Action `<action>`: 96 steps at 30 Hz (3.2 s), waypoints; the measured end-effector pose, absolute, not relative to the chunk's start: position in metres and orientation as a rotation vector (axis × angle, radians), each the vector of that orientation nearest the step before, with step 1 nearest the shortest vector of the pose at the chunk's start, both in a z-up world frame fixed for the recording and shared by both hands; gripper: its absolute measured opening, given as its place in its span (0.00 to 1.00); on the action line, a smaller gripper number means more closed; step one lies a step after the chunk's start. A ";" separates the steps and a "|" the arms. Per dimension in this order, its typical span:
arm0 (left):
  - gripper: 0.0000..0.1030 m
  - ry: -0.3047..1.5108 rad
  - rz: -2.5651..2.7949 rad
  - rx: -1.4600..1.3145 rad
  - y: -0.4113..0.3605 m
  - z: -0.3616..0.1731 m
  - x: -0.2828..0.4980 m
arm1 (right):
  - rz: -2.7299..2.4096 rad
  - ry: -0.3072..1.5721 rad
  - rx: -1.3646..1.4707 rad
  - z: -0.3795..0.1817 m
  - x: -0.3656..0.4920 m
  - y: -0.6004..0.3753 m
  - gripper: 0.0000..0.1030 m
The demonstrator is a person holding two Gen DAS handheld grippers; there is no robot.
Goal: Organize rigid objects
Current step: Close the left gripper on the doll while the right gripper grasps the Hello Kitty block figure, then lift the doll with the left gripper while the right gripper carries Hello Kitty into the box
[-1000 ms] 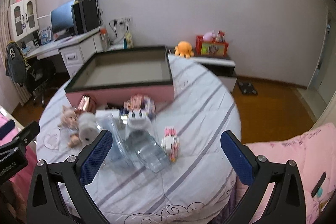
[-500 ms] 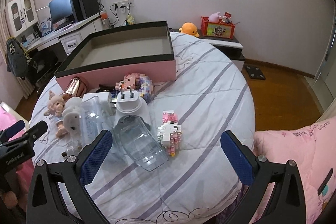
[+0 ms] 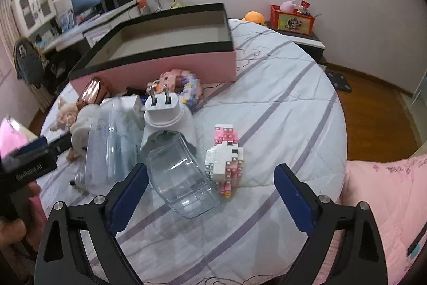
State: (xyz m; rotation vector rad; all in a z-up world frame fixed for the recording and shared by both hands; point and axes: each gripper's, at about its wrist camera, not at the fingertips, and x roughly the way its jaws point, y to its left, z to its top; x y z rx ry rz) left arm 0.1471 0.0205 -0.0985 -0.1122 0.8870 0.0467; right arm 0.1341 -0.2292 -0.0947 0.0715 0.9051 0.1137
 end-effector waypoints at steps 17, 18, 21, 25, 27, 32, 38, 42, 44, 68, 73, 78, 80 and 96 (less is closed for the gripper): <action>0.97 0.879 0.012 -0.150 0.027 -0.105 0.161 | 0.071 0.874 0.271 -0.093 0.150 -0.271 0.84; 0.94 0.879 0.009 -0.150 0.027 -0.105 0.161 | 0.072 0.873 0.278 -0.093 0.152 -0.273 0.80; 0.91 0.874 0.011 -0.132 0.023 -0.102 0.159 | 0.074 0.897 0.297 -0.098 0.156 -0.278 0.77; 0.92 0.871 0.034 -0.118 0.018 -0.103 0.159 | 0.089 0.947 0.285 -0.110 0.161 -0.276 0.76; 0.94 0.874 0.051 -0.099 0.015 -0.106 0.160 | 0.152 0.968 0.260 -0.114 0.164 -0.264 0.76; 0.86 0.873 0.032 -0.087 0.013 -0.109 0.160 | 0.171 0.958 0.215 -0.112 0.170 -0.253 0.75; 0.57 0.870 -0.016 -0.050 -0.002 -0.104 0.157 | 0.197 0.978 0.212 -0.109 0.166 -0.254 0.67; 0.57 0.878 -0.017 -0.066 0.000 -0.107 0.163 | 0.238 0.977 0.247 -0.112 0.167 -0.252 0.67; 0.51 0.883 -0.028 -0.067 -0.003 -0.110 0.167 | 0.255 0.977 0.260 -0.113 0.170 -0.249 0.67; 0.36 0.896 -0.066 -0.023 -0.004 -0.109 0.159 | 0.296 1.015 0.357 -0.116 0.173 -0.252 0.57; 0.36 0.903 -0.074 -0.038 0.000 -0.108 0.159 | 0.319 1.041 0.438 -0.121 0.180 -0.258 0.46; 0.36 0.901 -0.071 -0.027 -0.001 -0.108 0.159 | 0.329 1.044 0.478 -0.123 0.173 -0.262 0.42; 0.36 0.902 -0.072 -0.025 -0.002 -0.108 0.159 | 0.322 1.038 0.472 -0.121 0.168 -0.261 0.43; 0.36 0.884 -0.055 -0.043 0.010 -0.098 0.154 | 0.302 0.991 0.401 -0.105 0.163 -0.254 0.42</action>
